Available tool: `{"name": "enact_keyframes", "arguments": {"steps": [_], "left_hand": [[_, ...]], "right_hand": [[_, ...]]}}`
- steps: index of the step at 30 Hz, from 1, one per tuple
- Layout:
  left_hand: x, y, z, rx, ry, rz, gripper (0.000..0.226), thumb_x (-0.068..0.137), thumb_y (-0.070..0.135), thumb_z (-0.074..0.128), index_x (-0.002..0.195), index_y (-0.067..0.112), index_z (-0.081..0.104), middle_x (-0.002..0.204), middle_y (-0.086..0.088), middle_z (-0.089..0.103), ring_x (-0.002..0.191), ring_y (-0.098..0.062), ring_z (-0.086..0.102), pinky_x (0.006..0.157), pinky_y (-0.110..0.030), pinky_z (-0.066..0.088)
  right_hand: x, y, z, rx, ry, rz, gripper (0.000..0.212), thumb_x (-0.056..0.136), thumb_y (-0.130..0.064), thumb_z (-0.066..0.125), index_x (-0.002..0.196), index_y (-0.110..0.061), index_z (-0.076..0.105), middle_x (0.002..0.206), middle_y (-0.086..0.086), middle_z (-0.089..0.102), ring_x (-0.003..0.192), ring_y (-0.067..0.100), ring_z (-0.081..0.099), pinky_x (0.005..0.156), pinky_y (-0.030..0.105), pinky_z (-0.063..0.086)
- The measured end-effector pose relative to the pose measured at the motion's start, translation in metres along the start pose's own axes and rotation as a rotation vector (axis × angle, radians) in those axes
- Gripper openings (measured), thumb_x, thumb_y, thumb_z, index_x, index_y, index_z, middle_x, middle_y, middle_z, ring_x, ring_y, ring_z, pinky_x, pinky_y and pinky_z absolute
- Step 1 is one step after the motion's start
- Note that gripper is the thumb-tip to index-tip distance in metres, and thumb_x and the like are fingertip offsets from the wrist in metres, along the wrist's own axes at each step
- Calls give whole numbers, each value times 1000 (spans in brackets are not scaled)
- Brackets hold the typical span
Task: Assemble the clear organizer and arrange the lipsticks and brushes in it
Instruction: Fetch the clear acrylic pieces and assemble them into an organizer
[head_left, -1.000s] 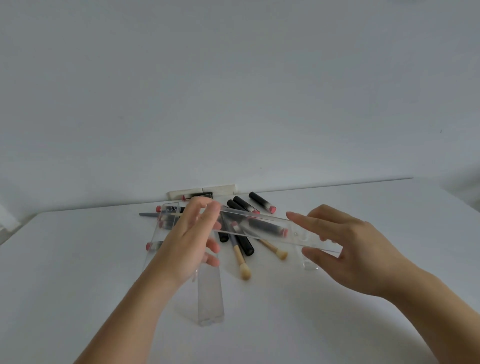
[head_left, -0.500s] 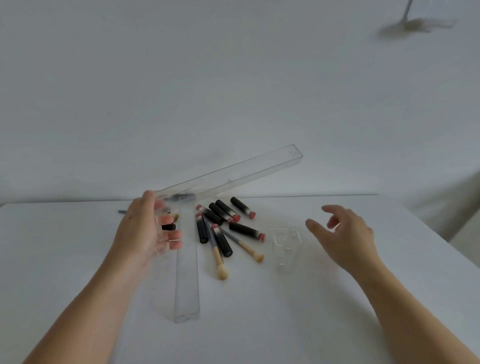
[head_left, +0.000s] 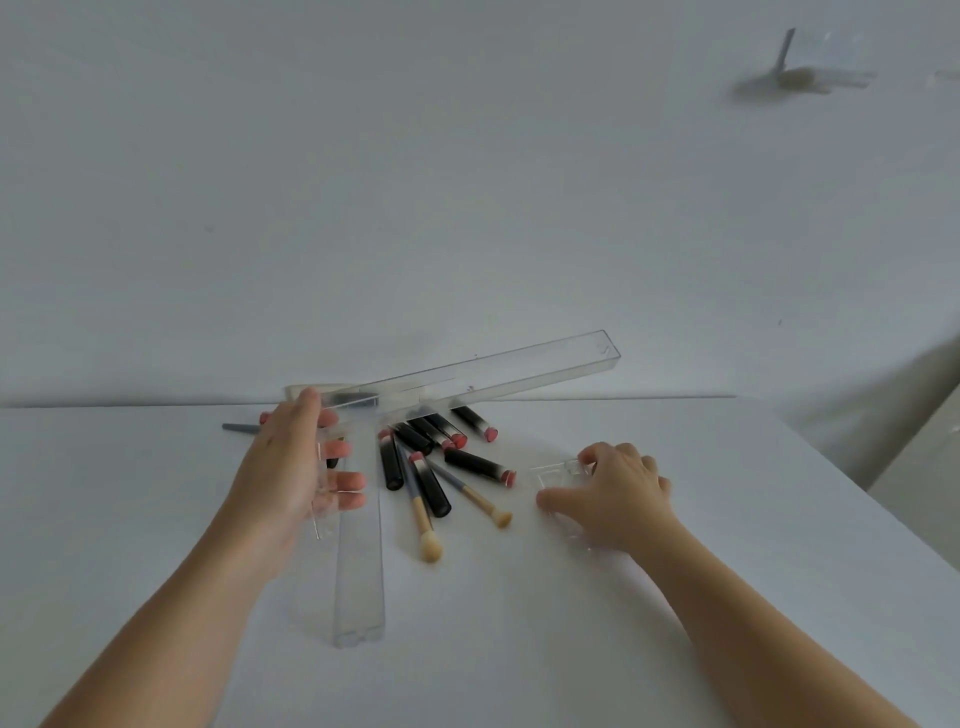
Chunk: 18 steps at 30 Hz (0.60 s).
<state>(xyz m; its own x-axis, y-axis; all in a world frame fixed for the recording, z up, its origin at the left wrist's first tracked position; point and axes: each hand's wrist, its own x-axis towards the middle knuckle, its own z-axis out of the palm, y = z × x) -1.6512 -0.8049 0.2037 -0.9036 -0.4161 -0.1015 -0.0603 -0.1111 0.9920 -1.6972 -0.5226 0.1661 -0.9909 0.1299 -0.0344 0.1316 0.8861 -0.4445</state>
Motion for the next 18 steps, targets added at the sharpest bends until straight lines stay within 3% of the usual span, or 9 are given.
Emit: {"name": "enact_keyframes", "arguments": {"steps": [2, 4, 6, 8, 9, 12, 15, 18], "left_hand": [[-2, 1, 0, 7, -15, -1, 36, 104, 48, 43, 101, 16, 59, 92, -15, 58, 50, -24, 62, 56, -41, 60], [-3, 1, 1, 19, -25, 0, 37, 104, 48, 43, 101, 16, 60, 92, -15, 58, 50, -25, 62, 55, -40, 60], [-4, 2, 1, 19, -36, -1, 36, 104, 47, 43, 101, 15, 60, 91, -15, 59, 49, -25, 62, 51, -38, 60], [-5, 2, 1, 12, -51, 0, 36, 104, 47, 44, 101, 15, 61, 90, -15, 60, 48, -24, 62, 49, -38, 60], [-5, 2, 1, 12, -56, 1, 36, 104, 47, 45, 100, 15, 61, 90, -15, 61, 48, -23, 62, 49, -38, 60], [-4, 1, -1, 12, -70, 12, 36, 103, 47, 46, 100, 15, 63, 91, -16, 62, 49, -23, 63, 49, -39, 59], [-2, 0, -2, 3, -93, 21, 37, 103, 47, 46, 101, 15, 63, 93, -17, 63, 52, -26, 63, 53, -40, 58], [-1, -1, -2, 13, -99, 25, 37, 103, 47, 47, 102, 14, 63, 96, -18, 63, 52, -27, 63, 54, -40, 58]], "right_hand": [[1, 1, 0, 119, -14, -13, 67, 64, -47, 74, 119, -31, 39, 107, -8, 50, 104, 19, 42, 90, 33, 30], [0, 2, 0, 295, -33, -39, 64, 66, -31, 75, 116, -31, 34, 94, -6, 57, 94, 20, 52, 85, 35, 45], [-1, 5, 0, 453, -42, -58, 63, 70, -16, 71, 121, -29, 35, 83, -5, 59, 79, 16, 58, 63, 26, 51], [1, 7, -2, 533, -30, -62, 66, 74, -7, 70, 124, -33, 35, 78, -4, 61, 67, 11, 58, 46, 14, 43], [2, 9, -4, 563, -17, -54, 64, 75, -5, 71, 122, -34, 39, 77, -4, 62, 63, 9, 59, 44, 12, 40], [6, 16, -12, 807, 25, -16, 29, 76, 0, 74, 103, -9, 69, 64, -12, 62, 47, 5, 52, 45, 16, 40], [5, 21, -23, 1096, -2, 8, 13, 86, 1, 67, 92, -10, 71, 80, 3, 65, 58, 12, 58, 55, 27, 50], [4, 24, -32, 1275, -107, -21, 20, 96, -4, 61, 110, -18, 64, 99, 11, 72, 69, 23, 67, 51, 32, 53]]}}
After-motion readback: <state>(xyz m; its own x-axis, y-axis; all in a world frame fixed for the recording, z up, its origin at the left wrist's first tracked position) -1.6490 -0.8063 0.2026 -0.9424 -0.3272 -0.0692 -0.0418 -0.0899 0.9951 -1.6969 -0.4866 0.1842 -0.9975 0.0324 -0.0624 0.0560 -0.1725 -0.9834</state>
